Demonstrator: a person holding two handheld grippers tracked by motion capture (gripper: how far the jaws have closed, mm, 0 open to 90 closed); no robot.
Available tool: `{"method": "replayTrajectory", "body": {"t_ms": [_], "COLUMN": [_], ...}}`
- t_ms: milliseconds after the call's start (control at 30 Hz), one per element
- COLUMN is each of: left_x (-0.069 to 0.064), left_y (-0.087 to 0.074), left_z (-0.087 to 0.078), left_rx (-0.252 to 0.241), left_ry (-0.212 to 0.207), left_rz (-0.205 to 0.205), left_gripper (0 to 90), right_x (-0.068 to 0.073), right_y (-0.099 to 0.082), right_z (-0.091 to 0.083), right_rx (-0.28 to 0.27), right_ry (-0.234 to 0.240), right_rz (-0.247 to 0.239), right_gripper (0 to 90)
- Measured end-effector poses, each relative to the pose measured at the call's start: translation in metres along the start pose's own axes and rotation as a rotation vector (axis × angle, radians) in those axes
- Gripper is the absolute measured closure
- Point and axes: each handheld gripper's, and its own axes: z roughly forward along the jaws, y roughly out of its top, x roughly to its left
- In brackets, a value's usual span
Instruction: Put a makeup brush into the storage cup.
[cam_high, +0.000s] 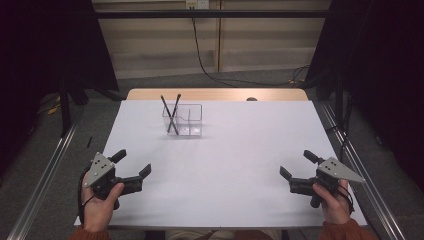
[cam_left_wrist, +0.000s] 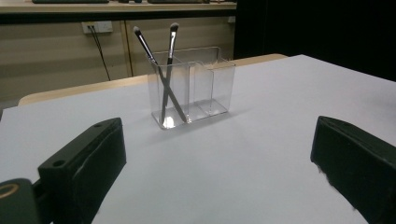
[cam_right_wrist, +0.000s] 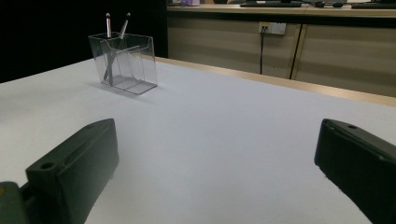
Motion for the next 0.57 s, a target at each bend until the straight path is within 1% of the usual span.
{"method": "replayTrajectory", "body": {"t_ms": [33, 167, 233, 367, 500, 567], "left_x": [0.0001, -0.0011, -0.0006, 0.0009, 0.0024, 0.0026], "left_y": [0.0001, -0.0019, -0.0033, -0.0082, -0.0087, -0.0097], "left_z": [-0.0012, -0.0043, -0.0046, -0.0034, -0.0028, -0.0019], "left_rx": [0.001, -0.010, -0.008, 0.011, 0.015, 0.023], "left_ry": [0.000, 0.008, 0.011, 0.010, 0.011, 0.012], "left_rz": [0.007, 0.003, 0.011, 0.004, 0.001, -0.001], "left_gripper": [3.2, 3.2, 3.2, 3.2, 3.1, 3.0], "right_x": [0.0000, 0.0001, 0.0003, 0.0006, -0.0001, 0.0002], "right_y": [0.0000, -0.0002, -0.0001, -0.0001, -0.0004, -0.0004], "right_z": [0.0000, -0.0001, -0.0006, -0.0009, -0.0002, 0.0001], "right_rx": [0.000, 0.001, 0.001, 0.004, 0.008, 0.010], "right_ry": [0.001, 0.002, 0.001, 0.002, 0.000, 0.001], "right_rz": [-0.001, -0.005, -0.003, -0.006, -0.011, -0.003], "right_gripper": [0.0, 0.0, 0.0, 0.0, 0.0, 0.0]}}
